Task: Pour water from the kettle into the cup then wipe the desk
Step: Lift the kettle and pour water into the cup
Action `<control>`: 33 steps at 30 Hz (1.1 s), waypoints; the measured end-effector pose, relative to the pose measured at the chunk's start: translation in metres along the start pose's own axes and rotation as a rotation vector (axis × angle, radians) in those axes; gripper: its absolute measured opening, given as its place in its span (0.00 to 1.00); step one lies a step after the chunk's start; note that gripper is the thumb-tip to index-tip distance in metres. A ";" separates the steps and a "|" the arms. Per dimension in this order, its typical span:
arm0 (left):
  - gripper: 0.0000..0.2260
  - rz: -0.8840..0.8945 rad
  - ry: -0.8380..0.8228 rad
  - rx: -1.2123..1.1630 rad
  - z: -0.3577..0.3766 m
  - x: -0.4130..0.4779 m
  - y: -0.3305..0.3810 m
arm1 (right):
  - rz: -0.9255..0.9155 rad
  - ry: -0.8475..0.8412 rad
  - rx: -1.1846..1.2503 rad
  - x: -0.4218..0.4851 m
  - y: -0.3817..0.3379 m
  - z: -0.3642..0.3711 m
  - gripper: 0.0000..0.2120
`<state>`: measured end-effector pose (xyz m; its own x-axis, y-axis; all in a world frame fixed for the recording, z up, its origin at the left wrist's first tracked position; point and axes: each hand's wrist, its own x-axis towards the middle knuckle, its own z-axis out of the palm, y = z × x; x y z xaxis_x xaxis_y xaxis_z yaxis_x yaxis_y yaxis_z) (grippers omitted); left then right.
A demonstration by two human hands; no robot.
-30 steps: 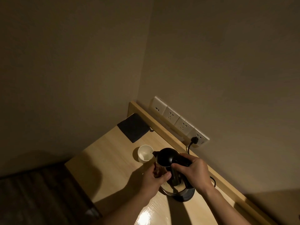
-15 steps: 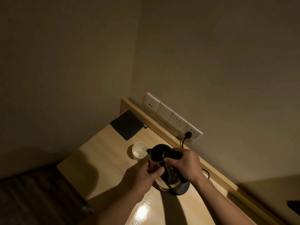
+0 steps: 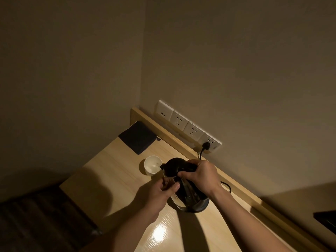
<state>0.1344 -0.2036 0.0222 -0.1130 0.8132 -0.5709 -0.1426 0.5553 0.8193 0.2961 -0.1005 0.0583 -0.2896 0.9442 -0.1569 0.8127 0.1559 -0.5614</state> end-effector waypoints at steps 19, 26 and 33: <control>0.12 -0.039 -0.020 -0.083 -0.002 -0.008 0.006 | -0.007 -0.004 -0.062 0.002 -0.019 -0.005 0.22; 0.13 -0.060 -0.046 -0.150 -0.003 -0.008 0.005 | -0.003 -0.024 -0.067 0.001 -0.027 -0.009 0.22; 0.15 -0.074 -0.057 -0.179 -0.005 -0.009 0.003 | 0.019 -0.028 -0.073 0.001 -0.035 -0.010 0.21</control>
<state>0.1303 -0.2098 0.0292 -0.0404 0.7827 -0.6211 -0.3211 0.5785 0.7498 0.2729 -0.1020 0.0859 -0.2871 0.9388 -0.1905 0.8525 0.1598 -0.4977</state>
